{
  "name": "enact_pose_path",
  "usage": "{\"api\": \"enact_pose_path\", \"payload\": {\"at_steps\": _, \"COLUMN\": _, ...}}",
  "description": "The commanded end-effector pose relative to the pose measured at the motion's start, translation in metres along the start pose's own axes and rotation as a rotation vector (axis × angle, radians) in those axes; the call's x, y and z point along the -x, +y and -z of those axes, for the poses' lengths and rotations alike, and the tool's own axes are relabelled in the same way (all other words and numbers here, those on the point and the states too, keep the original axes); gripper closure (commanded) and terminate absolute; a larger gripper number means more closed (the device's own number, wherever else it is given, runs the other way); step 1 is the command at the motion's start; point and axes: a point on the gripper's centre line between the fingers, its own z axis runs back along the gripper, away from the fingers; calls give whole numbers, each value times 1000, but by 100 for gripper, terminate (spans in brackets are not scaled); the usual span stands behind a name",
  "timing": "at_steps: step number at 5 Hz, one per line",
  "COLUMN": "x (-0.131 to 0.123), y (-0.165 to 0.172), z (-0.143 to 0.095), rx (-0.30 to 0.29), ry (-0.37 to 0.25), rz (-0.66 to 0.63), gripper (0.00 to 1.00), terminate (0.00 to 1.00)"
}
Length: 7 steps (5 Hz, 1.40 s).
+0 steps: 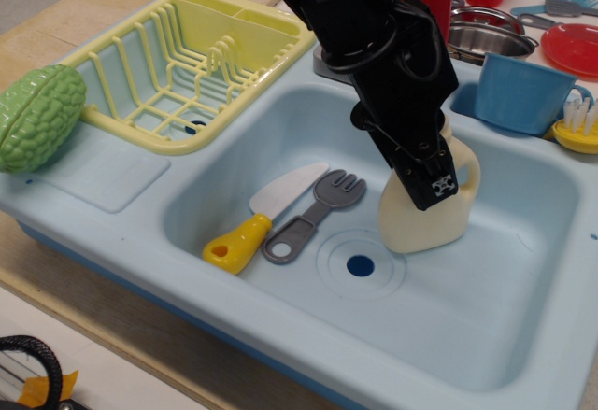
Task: Put detergent from sink into drying rack
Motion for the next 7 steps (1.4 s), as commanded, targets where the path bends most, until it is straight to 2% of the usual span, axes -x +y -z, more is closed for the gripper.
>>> {"api": "enact_pose_path", "payload": {"at_steps": 1, "x": -16, "y": -17, "z": -38, "rx": -66, "ry": 52, "rz": -60, "gripper": 100, "terminate": 0}}
{"api": "enact_pose_path", "payload": {"at_steps": 2, "x": -16, "y": -14, "z": -69, "rx": -115, "ry": 89, "rz": -90, "gripper": 100, "terminate": 0}}
{"api": "enact_pose_path", "payload": {"at_steps": 3, "x": -7, "y": 3, "z": -100, "rx": -264, "ry": 119, "rz": -212, "gripper": 100, "terminate": 0}}
{"api": "enact_pose_path", "payload": {"at_steps": 4, "x": 18, "y": 24, "z": -117, "rx": -309, "ry": 121, "rz": -258, "gripper": 100, "terminate": 0}}
{"api": "enact_pose_path", "payload": {"at_steps": 5, "x": 28, "y": 52, "z": -137, "rx": -337, "ry": 147, "rz": -275, "gripper": 100, "terminate": 0}}
{"api": "enact_pose_path", "payload": {"at_steps": 7, "x": 43, "y": 97, "z": -153, "rx": -367, "ry": 151, "rz": -234, "gripper": 100, "terminate": 0}}
